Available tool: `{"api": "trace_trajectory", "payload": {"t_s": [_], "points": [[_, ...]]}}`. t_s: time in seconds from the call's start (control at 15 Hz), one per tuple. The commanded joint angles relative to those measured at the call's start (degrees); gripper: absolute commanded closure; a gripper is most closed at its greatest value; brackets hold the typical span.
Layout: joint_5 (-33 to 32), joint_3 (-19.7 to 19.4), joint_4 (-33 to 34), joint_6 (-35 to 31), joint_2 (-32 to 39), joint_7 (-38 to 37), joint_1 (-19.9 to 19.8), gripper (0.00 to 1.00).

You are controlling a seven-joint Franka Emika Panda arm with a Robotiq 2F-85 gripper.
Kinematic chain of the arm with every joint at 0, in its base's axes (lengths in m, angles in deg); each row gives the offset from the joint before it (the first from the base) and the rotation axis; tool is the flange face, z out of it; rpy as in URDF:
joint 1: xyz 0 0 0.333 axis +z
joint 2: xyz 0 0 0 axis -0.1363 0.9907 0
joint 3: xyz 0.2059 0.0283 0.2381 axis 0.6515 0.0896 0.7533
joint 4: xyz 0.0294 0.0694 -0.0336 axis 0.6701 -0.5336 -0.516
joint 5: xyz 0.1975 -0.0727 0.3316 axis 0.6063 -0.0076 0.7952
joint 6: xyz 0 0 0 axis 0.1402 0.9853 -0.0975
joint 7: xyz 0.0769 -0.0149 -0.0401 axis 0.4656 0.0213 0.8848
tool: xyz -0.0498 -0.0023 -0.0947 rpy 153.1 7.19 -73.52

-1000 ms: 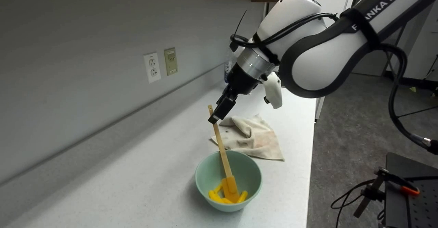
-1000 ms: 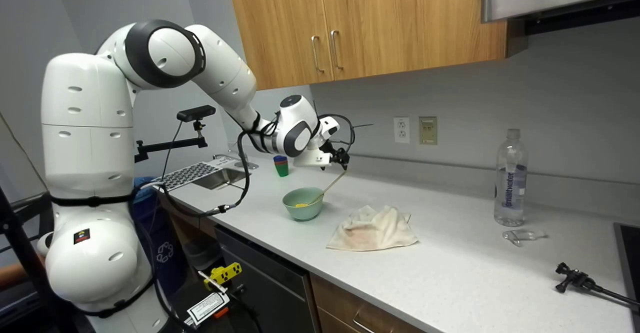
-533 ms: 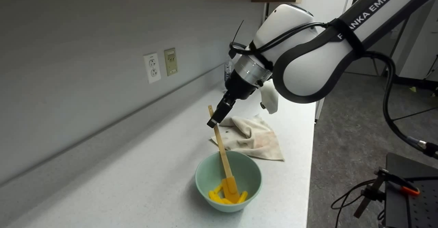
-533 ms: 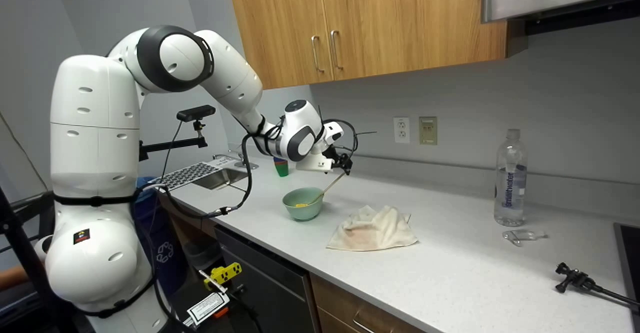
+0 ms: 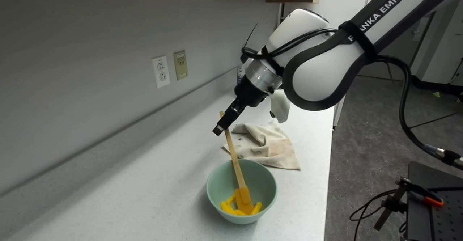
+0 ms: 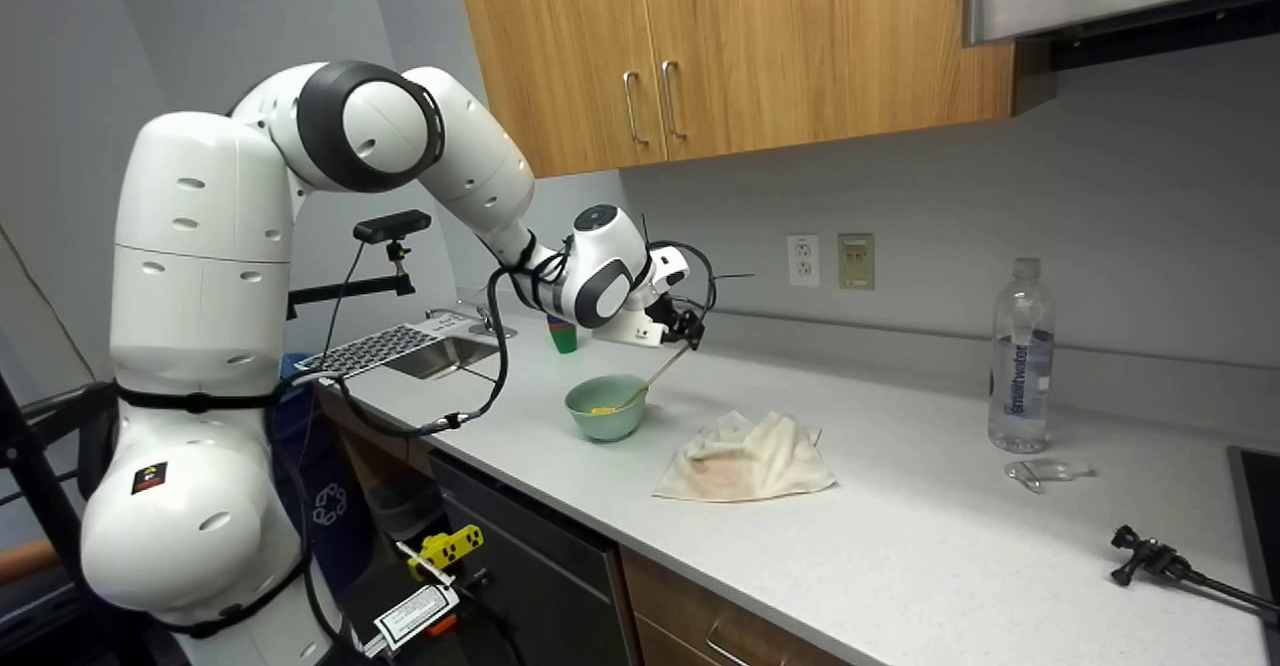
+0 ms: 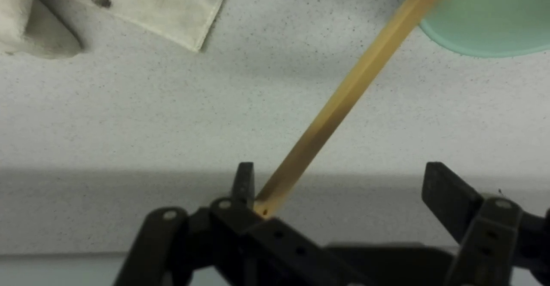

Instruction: Mix the contents of the bowl with the spatula

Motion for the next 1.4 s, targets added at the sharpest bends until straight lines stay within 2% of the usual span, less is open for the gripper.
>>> {"api": "trace_trajectory", "payload": {"t_s": [0.0, 0.27, 0.33, 0.4, 0.47, 0.53, 0.73, 1.13, 1.27, 1.33], "points": [[1.8, 3.73, 1.68, -2.13, 2.46, 1.39, -3.7, 0.0], [1.21, 5.67, 1.5, -3.14, 3.23, 1.12, -6.16, 0.0], [1.13, 6.42, 1.47, -3.42, 3.47, 1.31, -6.92, 0.03], [1.08, 7.51, 1.57, -3.78, 3.86, 1.63, -7.91, 0.19], [1.05, 9.13, 1.82, -3.98, 4.4, 2.26, -9.27, 0.28], [0.92, 10.73, 2.07, -4.03, 4.94, 2.89, -10.61, 0.31], [0.26, 14.46, 2.83, -3.88, 6.45, 4.16, -13.73, 0.55], [-0.23, 17.58, 3.21, -3.8, 7.59, 5.22, -16.88, 0.99], [-0.28, 18.22, 3.27, -3.83, 7.58, 5.19, -17.52, 0.99], [-0.26, 18.56, 3.33, -3.82, 7.68, 5.18, -17.76, 0.82]]}}
